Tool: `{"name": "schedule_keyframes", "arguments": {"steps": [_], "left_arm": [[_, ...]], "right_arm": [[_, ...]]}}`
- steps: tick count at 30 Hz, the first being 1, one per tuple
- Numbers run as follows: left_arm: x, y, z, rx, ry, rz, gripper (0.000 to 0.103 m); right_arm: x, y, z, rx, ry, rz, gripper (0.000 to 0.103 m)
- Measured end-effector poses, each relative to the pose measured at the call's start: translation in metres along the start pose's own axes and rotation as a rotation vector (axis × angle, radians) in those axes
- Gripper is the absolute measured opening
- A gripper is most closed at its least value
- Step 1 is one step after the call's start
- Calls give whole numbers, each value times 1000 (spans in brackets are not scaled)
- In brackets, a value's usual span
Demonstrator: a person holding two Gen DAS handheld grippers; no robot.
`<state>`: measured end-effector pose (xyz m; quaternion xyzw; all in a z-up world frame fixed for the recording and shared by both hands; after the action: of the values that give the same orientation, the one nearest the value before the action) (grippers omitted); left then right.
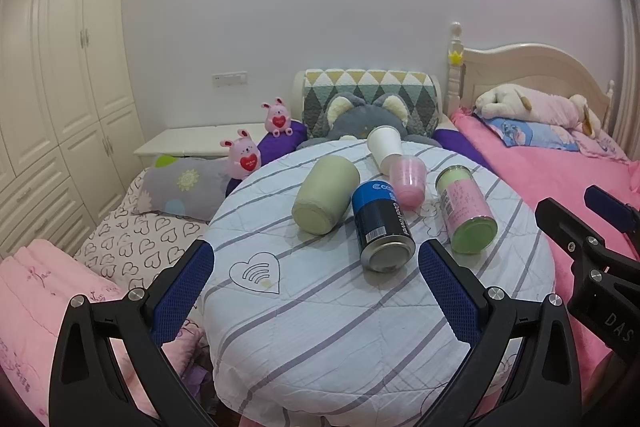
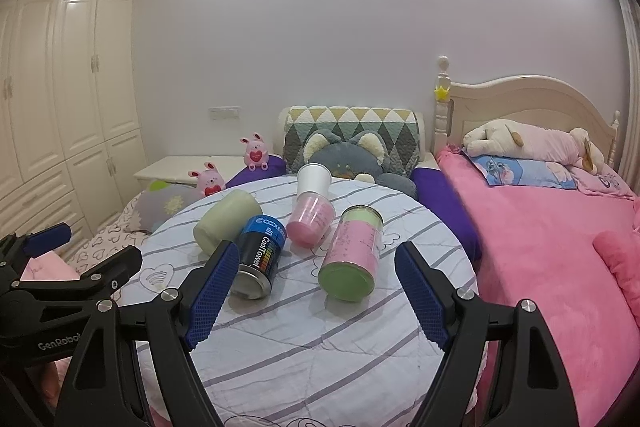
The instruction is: Flip cup upright
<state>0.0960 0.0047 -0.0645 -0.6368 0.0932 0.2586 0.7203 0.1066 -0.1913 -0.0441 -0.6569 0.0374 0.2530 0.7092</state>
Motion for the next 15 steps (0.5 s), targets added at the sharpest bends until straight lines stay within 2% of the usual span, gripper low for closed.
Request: {"name": "schedule_keyframes", "arguments": {"steps": [15], "left_arm": [[19,-1,10,-12,-15,14,103]], "right_arm": [[18,2,7,-9,-10,30,82]]}}
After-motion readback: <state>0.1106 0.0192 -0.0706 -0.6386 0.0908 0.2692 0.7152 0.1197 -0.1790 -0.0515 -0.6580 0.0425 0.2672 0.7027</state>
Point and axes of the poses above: each gripper's, at about its wrist camera, not at the fingertips, and x roughly the way its jaws point, z to its left, y to its underside, the point moved 8 cm from there along x, roughly the way its jaws point, and after that the axes turned 15 degrees about -y, right-handed, at the moved point
